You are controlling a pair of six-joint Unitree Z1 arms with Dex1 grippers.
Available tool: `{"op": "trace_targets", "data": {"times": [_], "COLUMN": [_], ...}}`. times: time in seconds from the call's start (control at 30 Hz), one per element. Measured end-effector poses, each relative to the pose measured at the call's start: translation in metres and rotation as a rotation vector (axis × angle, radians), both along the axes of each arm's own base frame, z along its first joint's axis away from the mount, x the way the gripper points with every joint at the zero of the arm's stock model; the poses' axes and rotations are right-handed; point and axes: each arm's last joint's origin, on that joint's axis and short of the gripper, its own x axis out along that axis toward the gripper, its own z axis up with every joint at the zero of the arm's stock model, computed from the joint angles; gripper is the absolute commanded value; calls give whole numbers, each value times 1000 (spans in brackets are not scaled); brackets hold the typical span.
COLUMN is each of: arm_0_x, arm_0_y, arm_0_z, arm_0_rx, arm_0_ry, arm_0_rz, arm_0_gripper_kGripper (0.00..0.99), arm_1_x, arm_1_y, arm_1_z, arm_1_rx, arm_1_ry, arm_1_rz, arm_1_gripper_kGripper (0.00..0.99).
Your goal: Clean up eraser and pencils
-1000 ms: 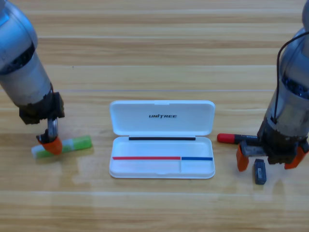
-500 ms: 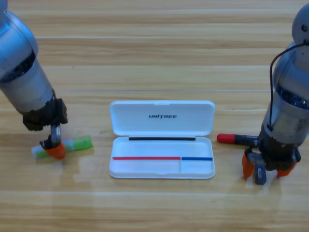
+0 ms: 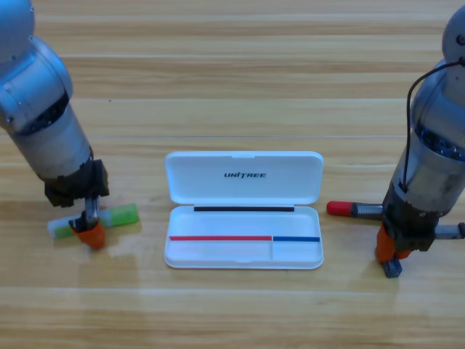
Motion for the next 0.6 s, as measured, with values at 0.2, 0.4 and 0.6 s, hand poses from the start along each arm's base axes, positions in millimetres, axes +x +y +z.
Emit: {"op": "trace_targets", "data": {"times": [0.2,0.4,0.6], "arm_0_x": [3,3,4], "arm_0_y": [2,2,2], "arm_0_z": [-5,-6,-8], "arm_0_rx": [-5,-9,-12], "arm_0_ry": [15,21,33], "arm_0_rz": [11,11,-12], "arm_0_gripper_kGripper": [871,746,468], "arm_1_x": [1,-4,-6], "arm_1_y": [-2,-6,-6], "arm_1_z": [0,10,57], "arm_1_rx": [28,-30,-75], "arm_1_ry": [26,64,61], "arm_1_rz": [25,394,928], "arm_1_gripper_kGripper": [0,0,0]}}
